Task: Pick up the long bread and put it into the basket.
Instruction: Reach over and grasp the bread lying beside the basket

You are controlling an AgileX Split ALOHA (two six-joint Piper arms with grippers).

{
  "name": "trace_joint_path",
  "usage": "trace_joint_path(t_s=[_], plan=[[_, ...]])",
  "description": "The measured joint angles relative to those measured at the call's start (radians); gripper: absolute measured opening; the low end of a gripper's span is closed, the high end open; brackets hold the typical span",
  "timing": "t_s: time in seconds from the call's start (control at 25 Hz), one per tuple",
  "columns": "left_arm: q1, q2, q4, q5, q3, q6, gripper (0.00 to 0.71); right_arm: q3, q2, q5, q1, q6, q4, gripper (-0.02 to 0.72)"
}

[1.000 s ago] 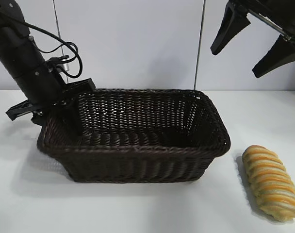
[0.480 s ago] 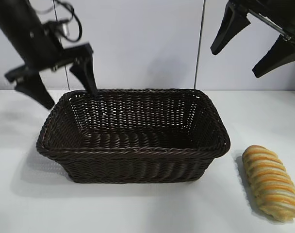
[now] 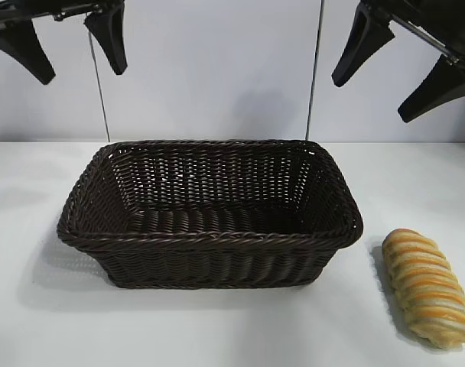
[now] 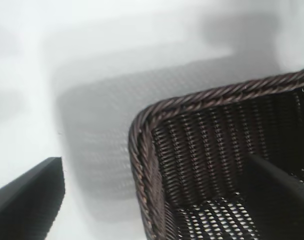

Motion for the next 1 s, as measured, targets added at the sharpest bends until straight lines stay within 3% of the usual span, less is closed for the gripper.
trace_joint_path(t_s=[0.24, 0.4, 0.52, 0.8, 1.0], plan=[[0.256, -0.042, -0.003, 0.0, 0.0, -0.007, 0.687, 0.0, 0.0, 0.009, 0.0, 0.0, 0.0, 0.661], [0.439, -0.081, -0.127, 0.001, 0.0, 0.014, 0.687, 0.0, 0.0, 0.012, 0.0, 0.0, 0.0, 0.661], [0.526, -0.11, -0.243, 0.002, 0.0, 0.052, 0.687, 0.0, 0.0, 0.018, 0.0, 0.0, 0.0, 0.661], [0.543, -0.236, -0.282, 0.013, 0.005, 0.107, 0.687, 0.0, 0.0, 0.026, 0.0, -0.001, 0.0, 0.661], [0.524, -0.445, -0.284, 0.019, 0.03, 0.106, 0.687, 0.0, 0.0, 0.029, 0.0, -0.001, 0.0, 0.661]])
